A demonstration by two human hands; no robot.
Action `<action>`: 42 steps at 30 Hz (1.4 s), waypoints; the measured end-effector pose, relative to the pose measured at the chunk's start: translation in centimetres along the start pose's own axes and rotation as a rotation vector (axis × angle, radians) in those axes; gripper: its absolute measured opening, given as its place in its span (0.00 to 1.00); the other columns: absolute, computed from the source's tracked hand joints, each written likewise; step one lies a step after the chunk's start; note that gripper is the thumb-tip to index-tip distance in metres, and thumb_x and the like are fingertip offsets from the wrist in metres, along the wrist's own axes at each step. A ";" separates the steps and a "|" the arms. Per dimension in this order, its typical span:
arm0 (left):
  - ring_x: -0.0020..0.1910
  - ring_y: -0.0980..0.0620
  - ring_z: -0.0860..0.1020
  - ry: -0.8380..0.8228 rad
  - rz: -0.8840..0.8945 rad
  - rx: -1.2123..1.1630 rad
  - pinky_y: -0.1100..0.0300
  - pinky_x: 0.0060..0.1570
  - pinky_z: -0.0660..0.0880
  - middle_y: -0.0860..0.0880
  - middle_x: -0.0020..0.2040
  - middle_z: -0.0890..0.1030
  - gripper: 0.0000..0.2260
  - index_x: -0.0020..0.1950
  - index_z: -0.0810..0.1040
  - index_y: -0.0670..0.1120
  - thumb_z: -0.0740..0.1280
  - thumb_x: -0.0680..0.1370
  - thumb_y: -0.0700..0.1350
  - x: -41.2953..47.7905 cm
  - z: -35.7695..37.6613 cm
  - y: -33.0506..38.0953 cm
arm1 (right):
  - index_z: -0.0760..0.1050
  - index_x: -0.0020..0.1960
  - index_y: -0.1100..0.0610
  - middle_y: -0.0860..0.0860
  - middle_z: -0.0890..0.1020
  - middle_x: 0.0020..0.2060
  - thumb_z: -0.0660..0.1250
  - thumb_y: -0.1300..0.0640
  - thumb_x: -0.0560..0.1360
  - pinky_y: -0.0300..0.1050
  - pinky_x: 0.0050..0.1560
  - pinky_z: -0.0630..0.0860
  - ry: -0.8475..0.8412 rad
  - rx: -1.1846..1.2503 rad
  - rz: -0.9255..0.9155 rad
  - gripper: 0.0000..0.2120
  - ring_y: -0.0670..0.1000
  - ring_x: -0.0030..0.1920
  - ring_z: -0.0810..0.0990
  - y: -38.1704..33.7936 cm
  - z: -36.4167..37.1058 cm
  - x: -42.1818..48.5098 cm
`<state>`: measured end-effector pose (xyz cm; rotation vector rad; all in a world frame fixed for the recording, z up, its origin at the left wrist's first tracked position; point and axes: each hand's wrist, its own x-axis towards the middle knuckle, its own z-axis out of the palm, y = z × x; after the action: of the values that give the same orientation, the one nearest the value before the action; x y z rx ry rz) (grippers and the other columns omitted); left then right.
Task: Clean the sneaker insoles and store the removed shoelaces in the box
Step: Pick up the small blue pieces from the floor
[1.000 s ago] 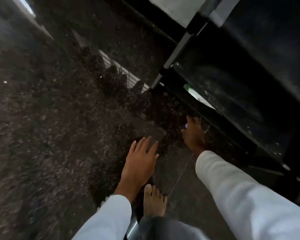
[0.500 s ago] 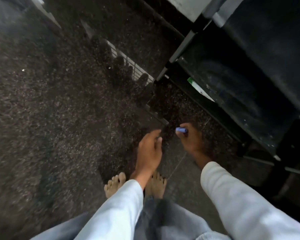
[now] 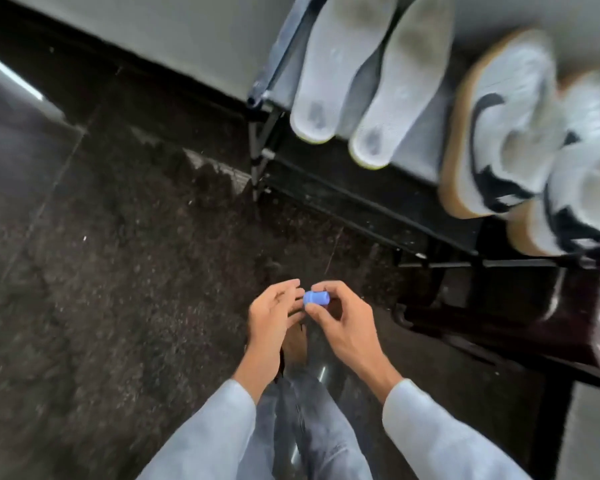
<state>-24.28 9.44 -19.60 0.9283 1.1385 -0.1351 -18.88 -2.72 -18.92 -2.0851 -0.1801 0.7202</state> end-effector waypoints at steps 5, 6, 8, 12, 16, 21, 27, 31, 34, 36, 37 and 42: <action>0.52 0.40 0.86 -0.254 0.025 0.142 0.47 0.57 0.80 0.38 0.50 0.87 0.07 0.50 0.86 0.42 0.69 0.79 0.34 -5.9 3.5 2.3 | 0.80 0.53 0.48 0.43 0.83 0.47 0.73 0.56 0.73 0.45 0.49 0.81 0.107 0.071 0.031 0.09 0.47 0.49 0.83 -2.9 -6.0 -5.1; 0.52 0.40 0.86 -0.302 0.020 0.176 0.46 0.58 0.80 0.39 0.50 0.87 0.07 0.50 0.87 0.42 0.69 0.79 0.34 -7.0 4.4 2.6 | 0.80 0.53 0.48 0.43 0.83 0.48 0.73 0.56 0.74 0.46 0.50 0.81 0.132 0.086 0.052 0.09 0.47 0.49 0.83 -3.2 -7.1 -6.3; 0.53 0.40 0.86 -0.374 0.013 0.229 0.45 0.60 0.79 0.39 0.49 0.87 0.07 0.51 0.87 0.41 0.69 0.78 0.34 -9.3 6.4 3.0 | 0.80 0.53 0.47 0.43 0.83 0.48 0.73 0.56 0.73 0.47 0.51 0.81 0.209 0.124 0.083 0.10 0.46 0.50 0.83 -3.5 -9.3 -8.5; 0.51 0.42 0.86 -0.438 0.021 0.307 0.48 0.58 0.80 0.40 0.47 0.88 0.06 0.50 0.86 0.39 0.71 0.77 0.33 -13.4 12.4 2.6 | 0.81 0.53 0.45 0.42 0.84 0.50 0.73 0.59 0.75 0.43 0.53 0.80 0.427 0.201 0.143 0.11 0.41 0.53 0.82 -3.6 -14.5 -12.1; 0.51 0.44 0.86 -0.519 0.057 0.366 0.53 0.52 0.81 0.43 0.46 0.88 0.06 0.49 0.86 0.41 0.71 0.77 0.33 -16.5 20.5 0.6 | 0.83 0.51 0.50 0.43 0.86 0.47 0.74 0.61 0.73 0.46 0.52 0.81 0.638 0.239 0.203 0.09 0.44 0.49 0.84 -1.5 -21.5 -14.4; 0.54 0.46 0.86 -0.620 0.075 0.393 0.55 0.56 0.80 0.44 0.50 0.88 0.07 0.53 0.85 0.44 0.71 0.78 0.35 -18.8 32.2 -2.8 | 0.84 0.53 0.49 0.42 0.86 0.48 0.76 0.60 0.72 0.46 0.54 0.81 0.826 0.193 0.232 0.11 0.43 0.50 0.84 3.2 -32.1 -15.2; 0.54 0.52 0.85 -0.618 0.241 0.572 0.51 0.61 0.80 0.50 0.51 0.87 0.08 0.54 0.84 0.51 0.69 0.80 0.39 -18.6 43.8 -6.5 | 0.82 0.52 0.51 0.46 0.86 0.42 0.75 0.54 0.72 0.49 0.51 0.81 1.022 0.000 0.321 0.09 0.46 0.42 0.85 11.0 -45.8 -12.4; 0.53 0.61 0.82 -0.564 0.460 0.736 0.55 0.61 0.80 0.57 0.52 0.85 0.08 0.56 0.83 0.52 0.68 0.81 0.42 -17.9 49.5 -7.5 | 0.83 0.54 0.56 0.52 0.87 0.42 0.75 0.57 0.73 0.46 0.48 0.82 1.051 -0.072 0.342 0.10 0.51 0.42 0.85 15.3 -52.1 -9.7; 0.57 0.57 0.81 -0.572 0.683 0.866 0.53 0.62 0.79 0.53 0.57 0.83 0.10 0.62 0.81 0.47 0.67 0.81 0.41 -17.1 52.3 -8.1 | 0.83 0.55 0.58 0.54 0.86 0.43 0.73 0.59 0.74 0.42 0.45 0.80 1.027 -0.114 0.350 0.10 0.52 0.43 0.83 18.0 -54.4 -7.6; 0.61 0.54 0.79 -0.597 0.909 1.019 0.55 0.66 0.76 0.50 0.62 0.81 0.12 0.65 0.79 0.45 0.66 0.82 0.42 -16.5 53.2 -8.3 | 0.82 0.55 0.59 0.55 0.85 0.43 0.73 0.59 0.75 0.40 0.43 0.78 0.986 -0.171 0.364 0.09 0.53 0.44 0.83 19.7 -55.1 -6.3; 0.64 0.53 0.77 -0.618 1.027 1.113 0.55 0.67 0.75 0.49 0.64 0.80 0.13 0.66 0.78 0.44 0.66 0.82 0.42 -16.2 53.4 -8.3 | 0.82 0.55 0.59 0.55 0.85 0.44 0.72 0.59 0.75 0.41 0.42 0.78 0.965 -0.200 0.370 0.09 0.53 0.44 0.83 20.4 -55.3 -5.7; 0.70 0.42 0.75 -0.693 1.348 1.482 0.43 0.72 0.71 0.43 0.69 0.77 0.17 0.69 0.76 0.44 0.63 0.81 0.47 -14.4 54.1 -8.4 | 0.80 0.59 0.58 0.57 0.83 0.49 0.71 0.59 0.76 0.50 0.46 0.80 0.897 -0.265 0.421 0.12 0.56 0.51 0.79 22.0 -55.6 -3.9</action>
<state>3.46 -38.20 -6.96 2.4821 -0.6132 -0.1518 5.78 -56.80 -10.88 -2.5253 0.7093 -0.0728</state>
